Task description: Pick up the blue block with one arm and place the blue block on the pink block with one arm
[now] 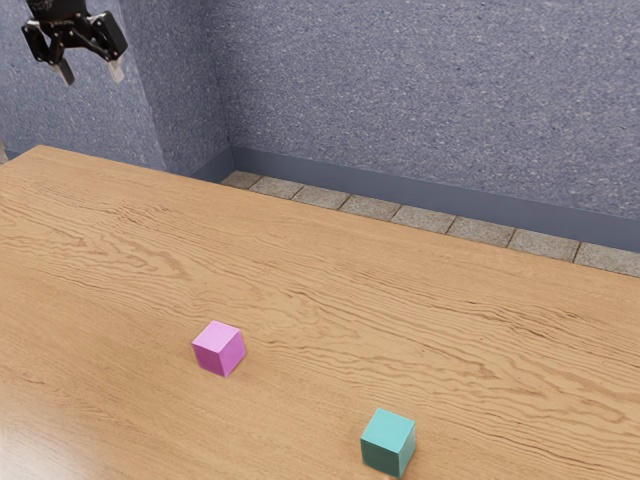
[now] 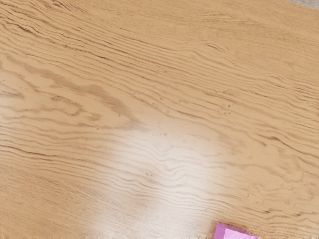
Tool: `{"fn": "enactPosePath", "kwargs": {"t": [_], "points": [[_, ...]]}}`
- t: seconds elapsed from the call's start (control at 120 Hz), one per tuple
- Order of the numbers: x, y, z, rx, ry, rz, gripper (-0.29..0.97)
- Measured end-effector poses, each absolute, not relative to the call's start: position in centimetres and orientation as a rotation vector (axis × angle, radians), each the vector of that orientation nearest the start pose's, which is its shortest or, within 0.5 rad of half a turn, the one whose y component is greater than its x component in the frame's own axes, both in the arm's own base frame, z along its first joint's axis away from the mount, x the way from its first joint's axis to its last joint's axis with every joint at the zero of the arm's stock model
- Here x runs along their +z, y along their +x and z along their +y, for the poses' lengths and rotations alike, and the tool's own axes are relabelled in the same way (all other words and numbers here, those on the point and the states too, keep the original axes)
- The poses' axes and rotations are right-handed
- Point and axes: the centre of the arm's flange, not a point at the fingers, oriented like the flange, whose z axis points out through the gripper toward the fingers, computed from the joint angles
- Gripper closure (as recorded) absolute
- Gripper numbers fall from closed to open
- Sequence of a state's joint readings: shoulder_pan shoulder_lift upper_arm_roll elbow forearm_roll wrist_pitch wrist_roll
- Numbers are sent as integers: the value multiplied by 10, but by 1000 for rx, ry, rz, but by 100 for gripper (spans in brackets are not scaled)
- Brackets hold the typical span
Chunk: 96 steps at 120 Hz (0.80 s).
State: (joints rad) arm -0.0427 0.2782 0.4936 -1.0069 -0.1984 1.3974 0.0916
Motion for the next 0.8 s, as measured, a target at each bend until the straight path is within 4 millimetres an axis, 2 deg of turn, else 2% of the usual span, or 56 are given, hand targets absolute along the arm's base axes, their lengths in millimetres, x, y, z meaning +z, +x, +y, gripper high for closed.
{"fn": "enactPosePath", "kwargs": {"t": [0.217,0.242,0.292,0.333,0.367,0.433,0.467,0.483,0.542,0.575,0.692,0.8], "points": [[718,572,184,-218,-3145,-405,2],[732,565,181,-256,-3144,-393,2],[781,537,169,-400,-3136,-349,2],[797,537,135,-450,-3146,-253,2],[800,545,97,-466,-3154,-152,2],[787,570,4,-449,-3116,61,2],[779,577,-32,-443,-3093,137,2],[773,580,-45,-432,-3092,163,2],[716,610,-82,-292,-3089,212,2],[679,628,-92,-205,-3078,209,2],[572,672,-121,5,-3034,203,2],[499,692,-147,115,-3018,221,2]]}}
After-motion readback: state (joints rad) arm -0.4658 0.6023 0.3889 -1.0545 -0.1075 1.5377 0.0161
